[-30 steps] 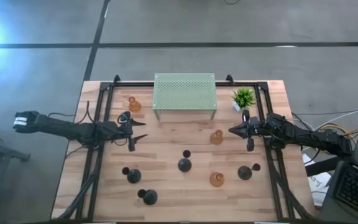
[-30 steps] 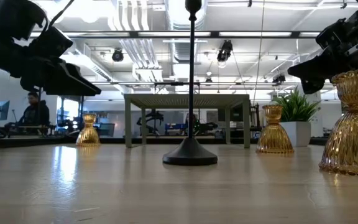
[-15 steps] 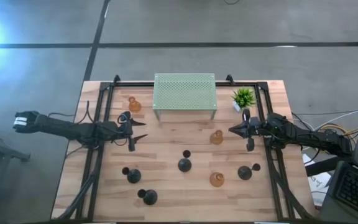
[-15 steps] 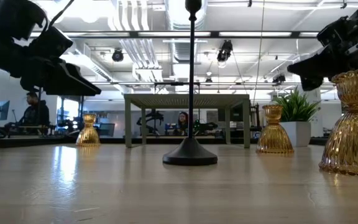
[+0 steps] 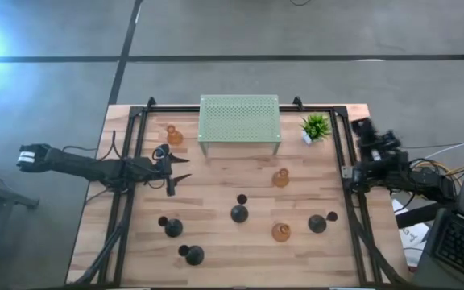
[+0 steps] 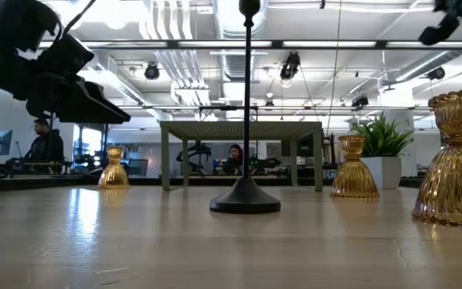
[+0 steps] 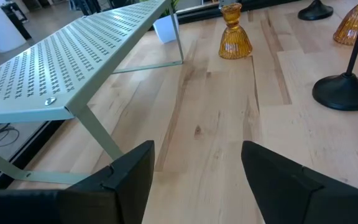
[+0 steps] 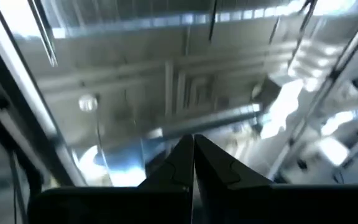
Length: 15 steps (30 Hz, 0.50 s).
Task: Pick & Place candle stick holders
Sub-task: Put the middle black candle holder on the shelf
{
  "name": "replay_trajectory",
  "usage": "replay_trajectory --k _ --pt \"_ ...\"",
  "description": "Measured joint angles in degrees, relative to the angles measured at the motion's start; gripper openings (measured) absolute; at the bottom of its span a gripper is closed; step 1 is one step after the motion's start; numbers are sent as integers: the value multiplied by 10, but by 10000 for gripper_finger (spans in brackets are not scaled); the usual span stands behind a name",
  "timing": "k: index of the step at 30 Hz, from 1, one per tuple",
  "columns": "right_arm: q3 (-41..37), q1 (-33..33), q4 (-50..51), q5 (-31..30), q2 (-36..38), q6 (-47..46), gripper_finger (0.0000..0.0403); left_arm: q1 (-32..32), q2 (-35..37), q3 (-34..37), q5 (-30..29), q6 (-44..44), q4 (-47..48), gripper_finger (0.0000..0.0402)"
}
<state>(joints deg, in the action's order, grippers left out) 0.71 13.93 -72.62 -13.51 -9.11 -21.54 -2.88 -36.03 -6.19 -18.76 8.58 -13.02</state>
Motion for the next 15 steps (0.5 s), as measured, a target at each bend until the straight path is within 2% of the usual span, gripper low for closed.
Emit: replay_trajectory --k 2,6,10,13,15 --pt "10 0 -30 0 2 9 9 0 0 0 -3 6 0 246" --pt "58 0 3 4 -2 51 9 0 -1 0 -39 23 1 245" --pt "153 0 120 0 -27 161 8 0 -1 0 -42 21 0 245" --pt "248 0 228 -1 -70 259 8 1 -1 0 -44 15 -6 245" --pt "318 0 296 -1 -110 307 8 1 -1 0 -44 -22 -24 246"
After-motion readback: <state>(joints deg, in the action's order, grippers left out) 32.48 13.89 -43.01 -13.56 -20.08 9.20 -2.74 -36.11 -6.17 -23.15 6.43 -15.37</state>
